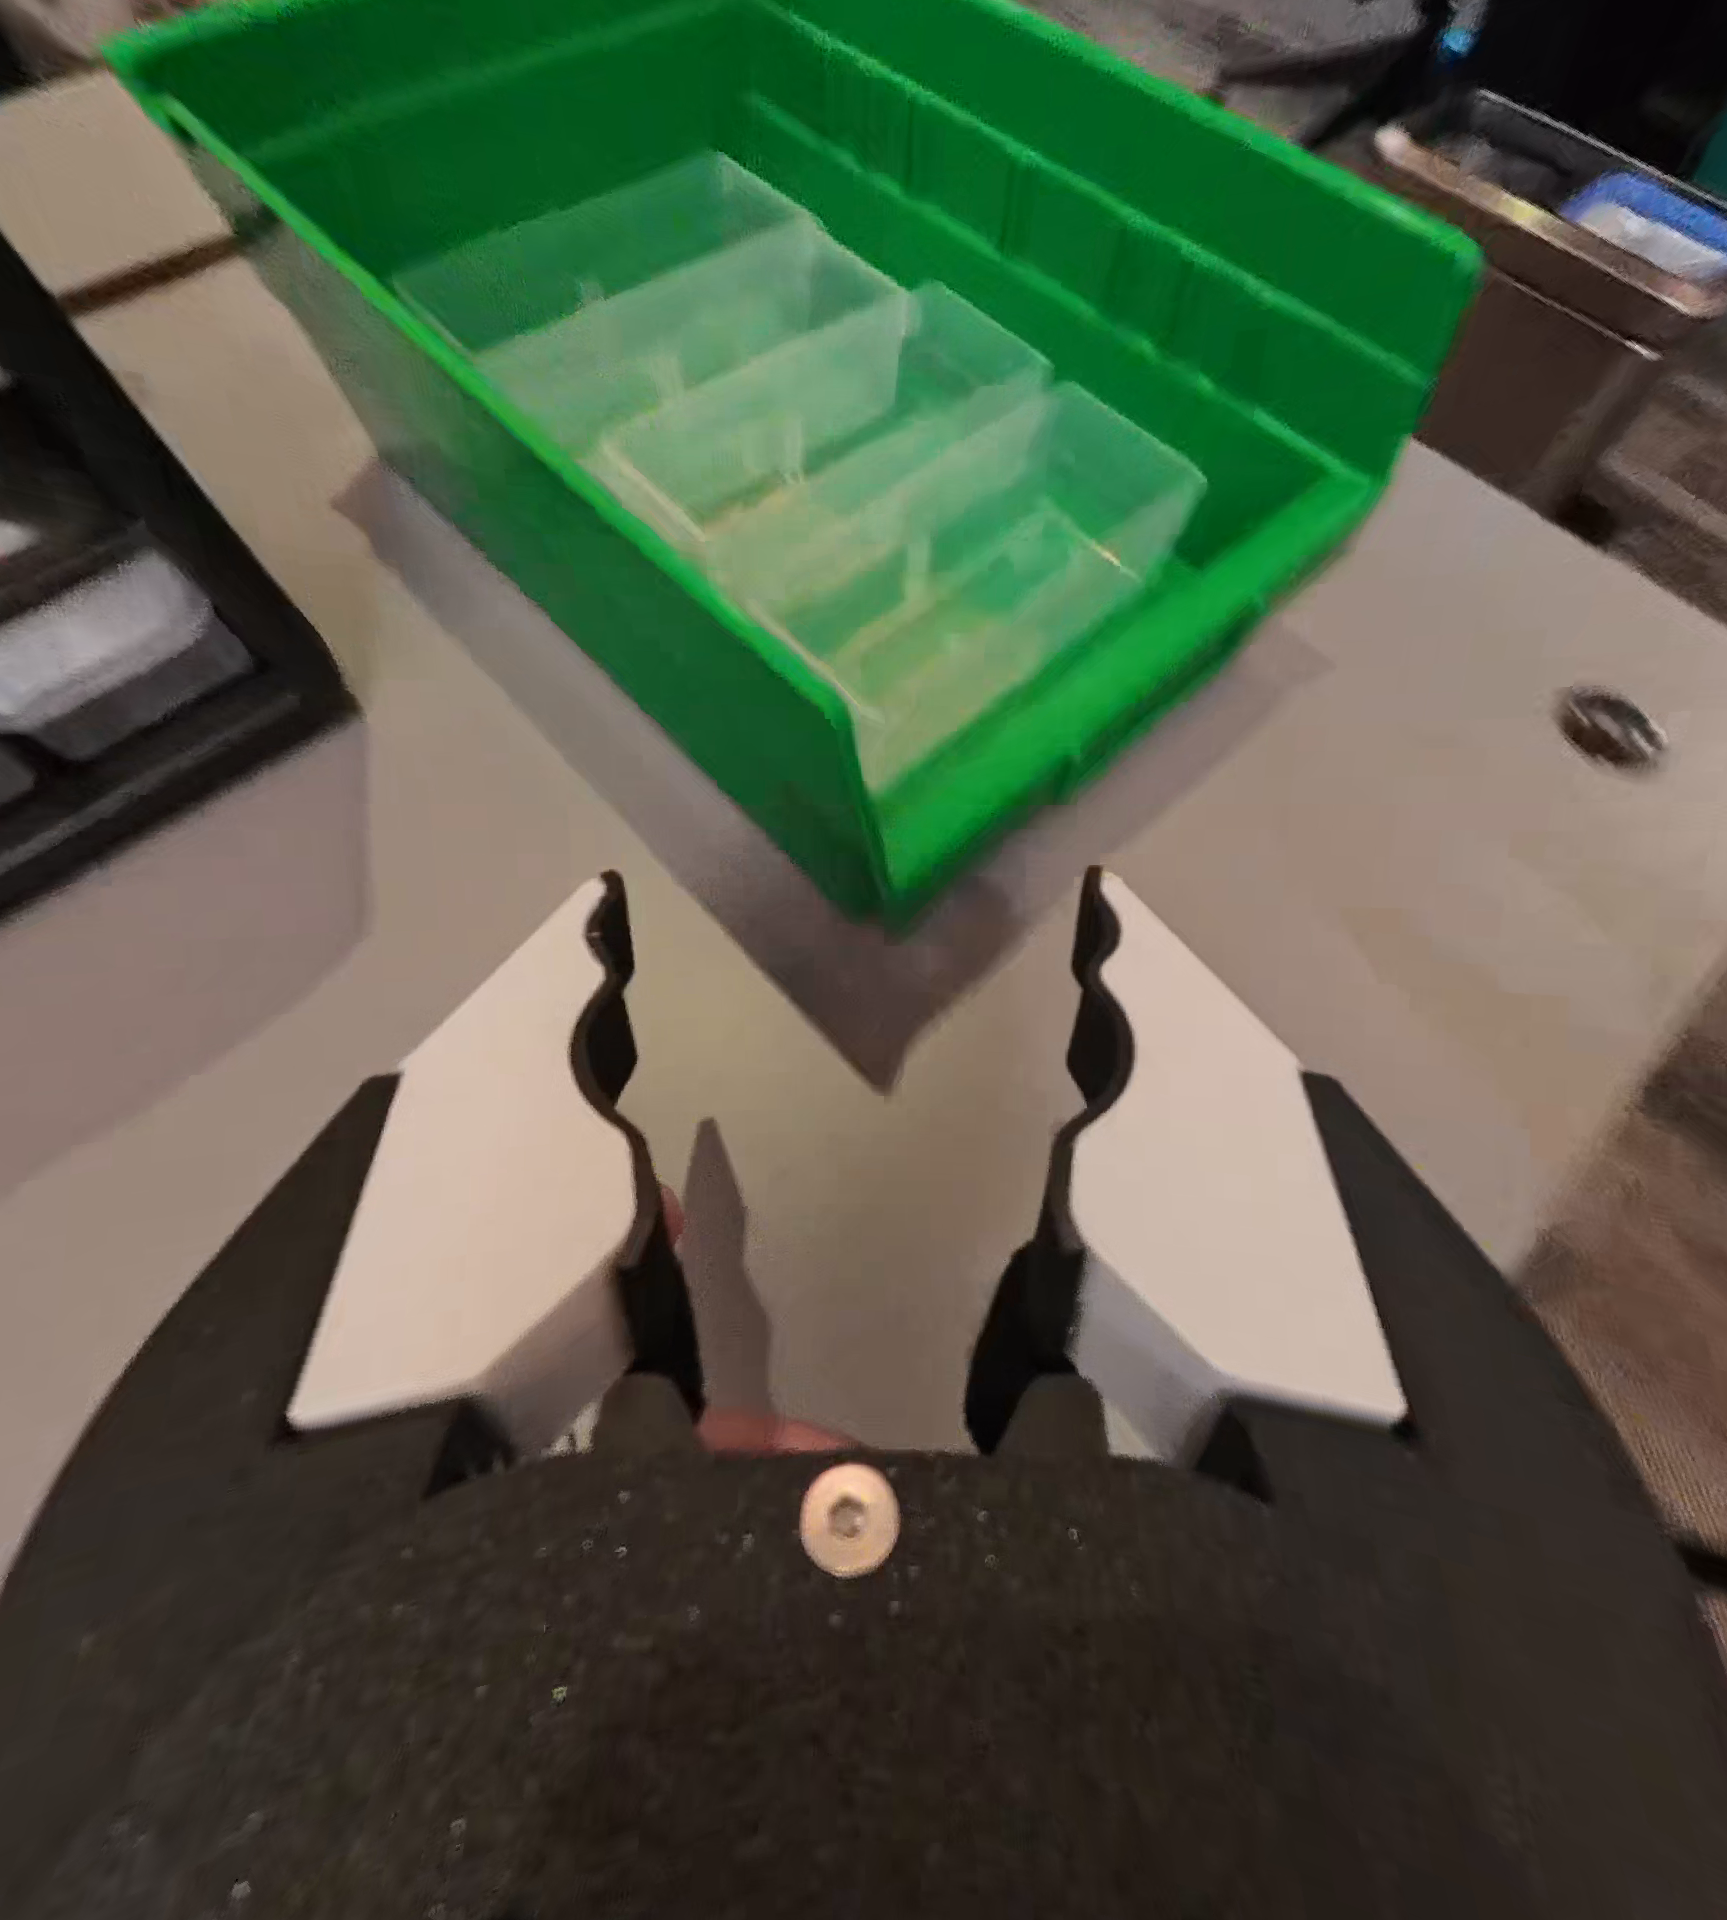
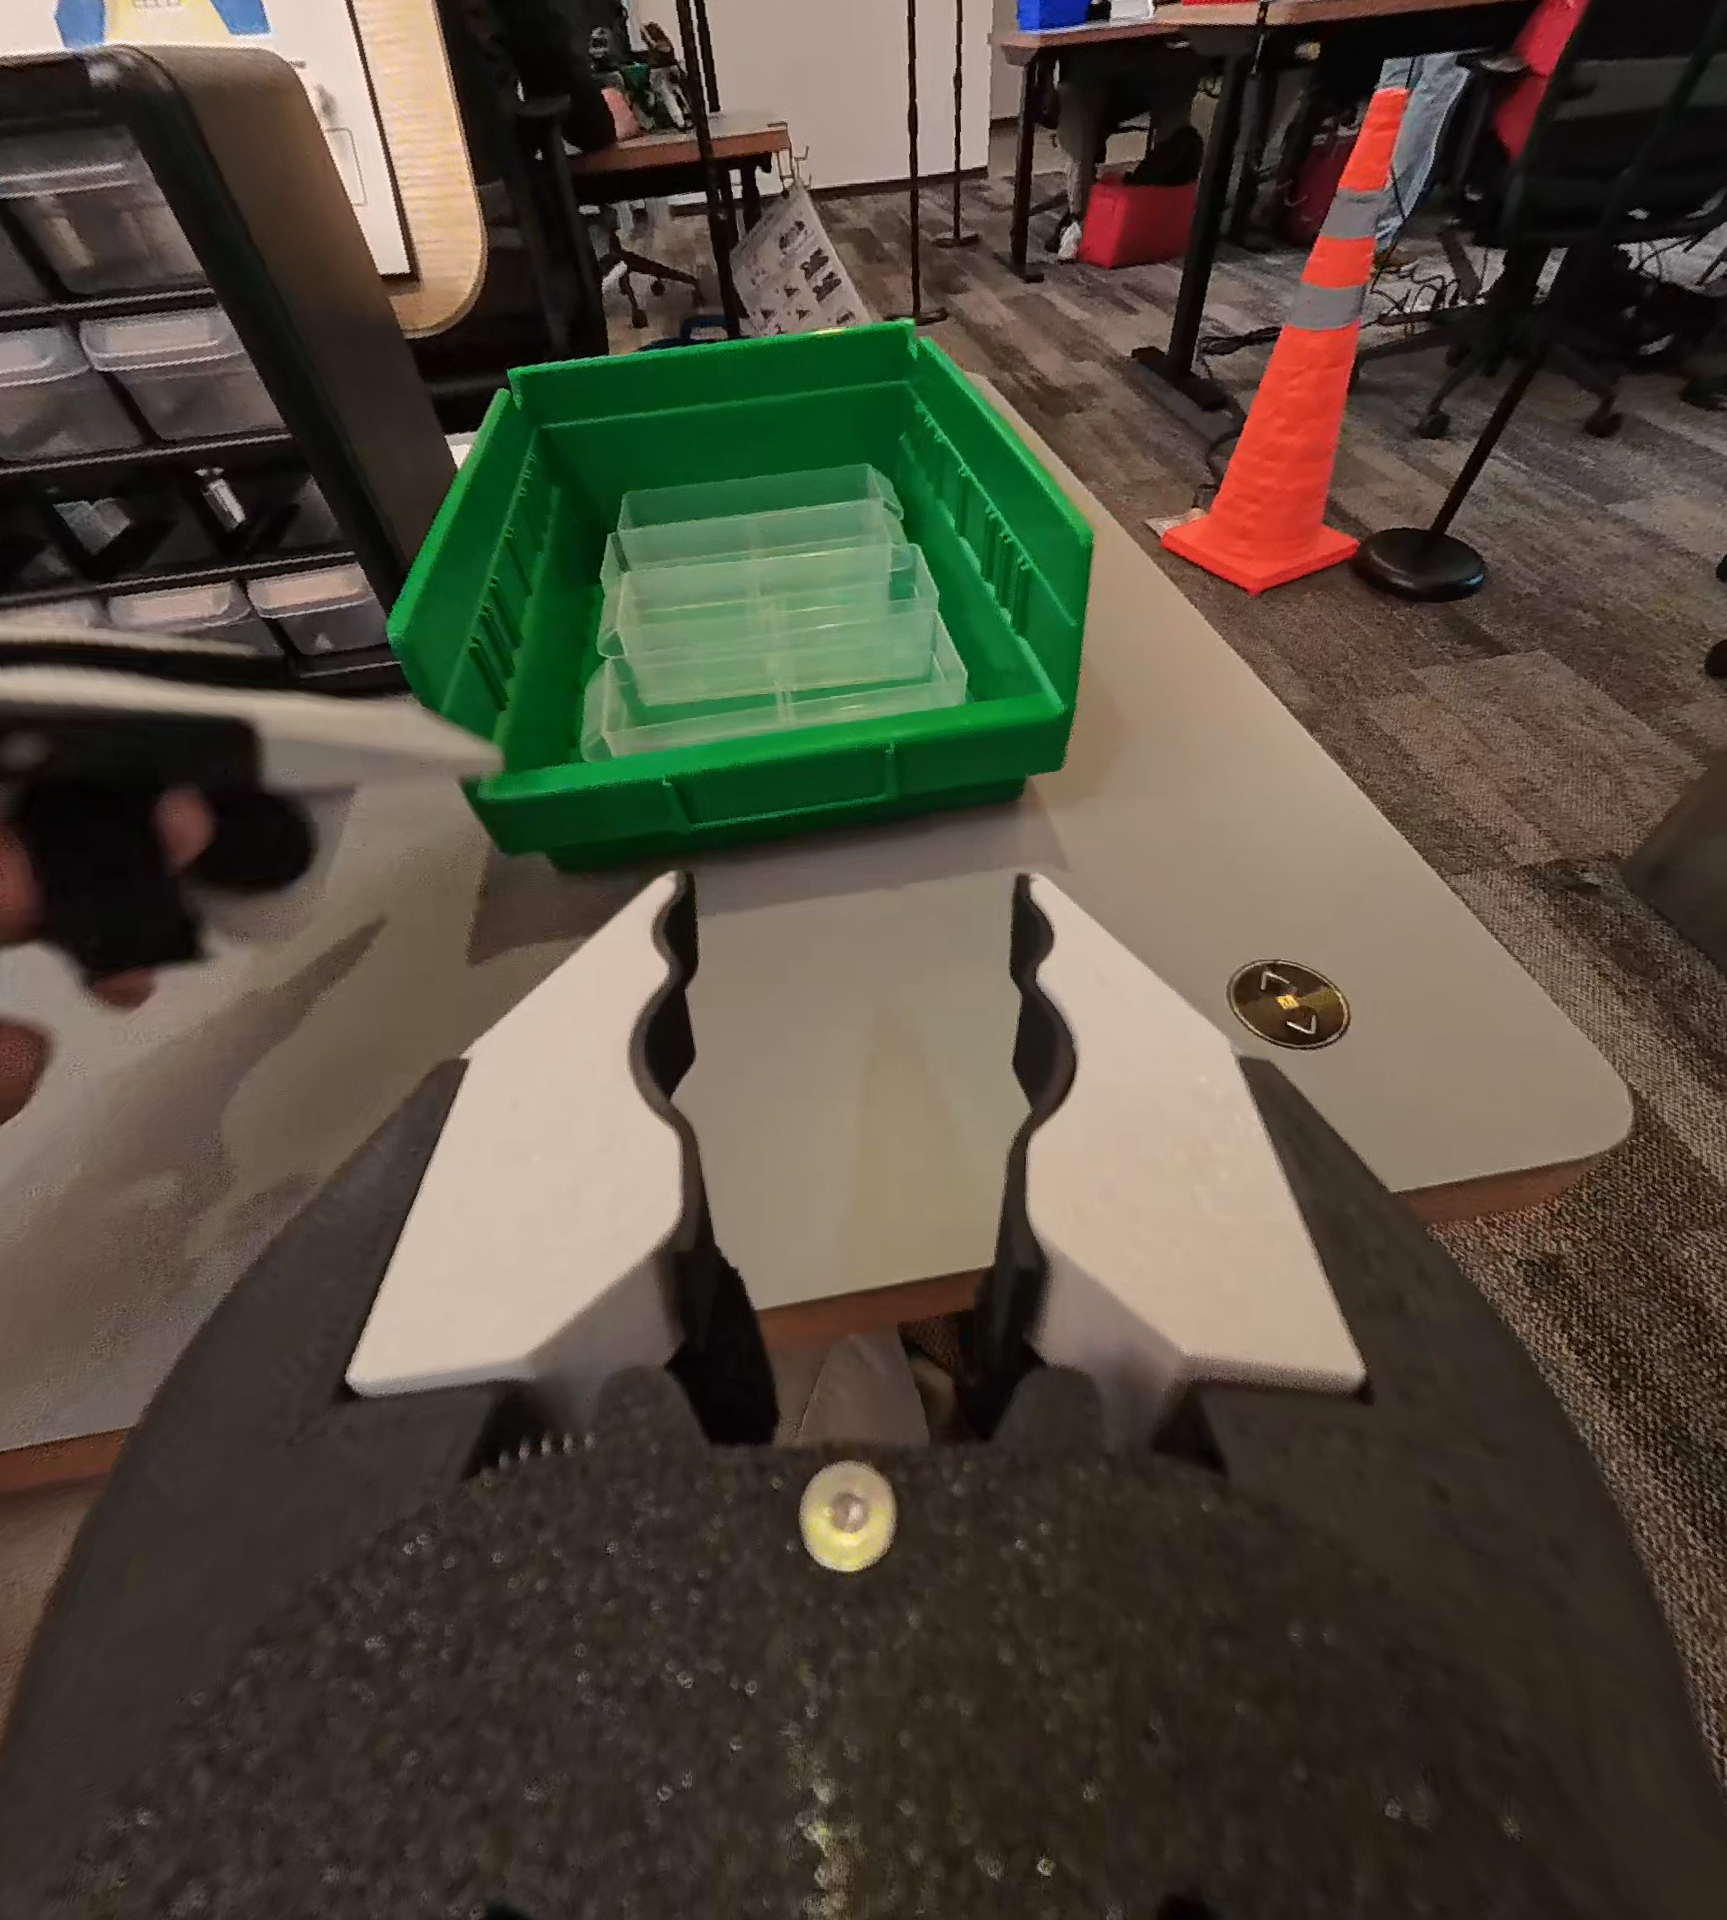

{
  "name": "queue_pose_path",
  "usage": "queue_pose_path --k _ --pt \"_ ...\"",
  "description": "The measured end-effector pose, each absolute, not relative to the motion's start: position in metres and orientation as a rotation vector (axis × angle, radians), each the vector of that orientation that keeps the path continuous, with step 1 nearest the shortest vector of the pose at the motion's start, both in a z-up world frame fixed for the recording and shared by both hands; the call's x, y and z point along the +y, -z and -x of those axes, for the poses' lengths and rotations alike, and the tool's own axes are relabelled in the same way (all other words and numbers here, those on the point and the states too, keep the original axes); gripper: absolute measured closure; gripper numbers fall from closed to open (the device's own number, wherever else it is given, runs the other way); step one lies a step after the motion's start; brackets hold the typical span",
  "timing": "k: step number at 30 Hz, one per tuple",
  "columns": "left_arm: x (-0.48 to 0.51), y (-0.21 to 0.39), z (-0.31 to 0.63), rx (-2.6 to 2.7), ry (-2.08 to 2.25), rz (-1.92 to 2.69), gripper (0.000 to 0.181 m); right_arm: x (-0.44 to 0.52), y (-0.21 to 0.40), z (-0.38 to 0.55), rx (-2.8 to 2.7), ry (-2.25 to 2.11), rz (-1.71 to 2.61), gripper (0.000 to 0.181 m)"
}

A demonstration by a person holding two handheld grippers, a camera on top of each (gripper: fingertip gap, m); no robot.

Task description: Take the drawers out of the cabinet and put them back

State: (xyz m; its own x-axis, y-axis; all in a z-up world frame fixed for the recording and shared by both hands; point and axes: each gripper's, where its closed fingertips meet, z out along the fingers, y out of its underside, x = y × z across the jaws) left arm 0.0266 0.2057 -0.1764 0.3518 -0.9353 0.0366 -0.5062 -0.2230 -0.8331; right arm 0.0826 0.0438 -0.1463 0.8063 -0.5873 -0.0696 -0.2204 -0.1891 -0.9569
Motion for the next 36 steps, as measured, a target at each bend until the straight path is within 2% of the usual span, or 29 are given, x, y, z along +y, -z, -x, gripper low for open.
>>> queue_pose_path --k 3,4,8,14,20,30,31,36 --pt "0.232 0.176 -0.055 1.160 0.676 1.889 0.106 0.040 0.148 -0.088 0.641 0.371 1.767 0.121" --pt "0.237 0.177 -0.059 1.155 0.648 1.894 0.113 0.039 0.149 -0.089 0.648 0.364 1.766 0.121" --pt "0.245 0.180 -0.057 1.140 0.618 1.882 0.165 0.040 0.147 -0.094 0.669 0.323 1.742 0.123" --pt "0.241 0.181 -0.025 1.287 0.570 1.739 0.168 0.049 0.115 -0.102 0.652 0.306 1.606 0.124" --pt "0.252 0.182 0.057 1.444 0.585 1.645 0.175 0.047 0.077 -0.114 0.628 0.294 1.437 0.126" --pt "0.306 0.183 0.216 1.615 0.641 1.626 0.174 0.096 0.094 -0.101 0.570 0.168 1.517 0.127" --pt "0.313 0.184 0.230 1.613 0.622 1.642 0.172 0.102 0.096 -0.097 0.550 0.172 1.534 0.127" --pt "0.353 0.179 0.316 1.484 0.442 1.680 0.137 0.117 0.104 -0.082 0.477 0.188 1.594 0.126"
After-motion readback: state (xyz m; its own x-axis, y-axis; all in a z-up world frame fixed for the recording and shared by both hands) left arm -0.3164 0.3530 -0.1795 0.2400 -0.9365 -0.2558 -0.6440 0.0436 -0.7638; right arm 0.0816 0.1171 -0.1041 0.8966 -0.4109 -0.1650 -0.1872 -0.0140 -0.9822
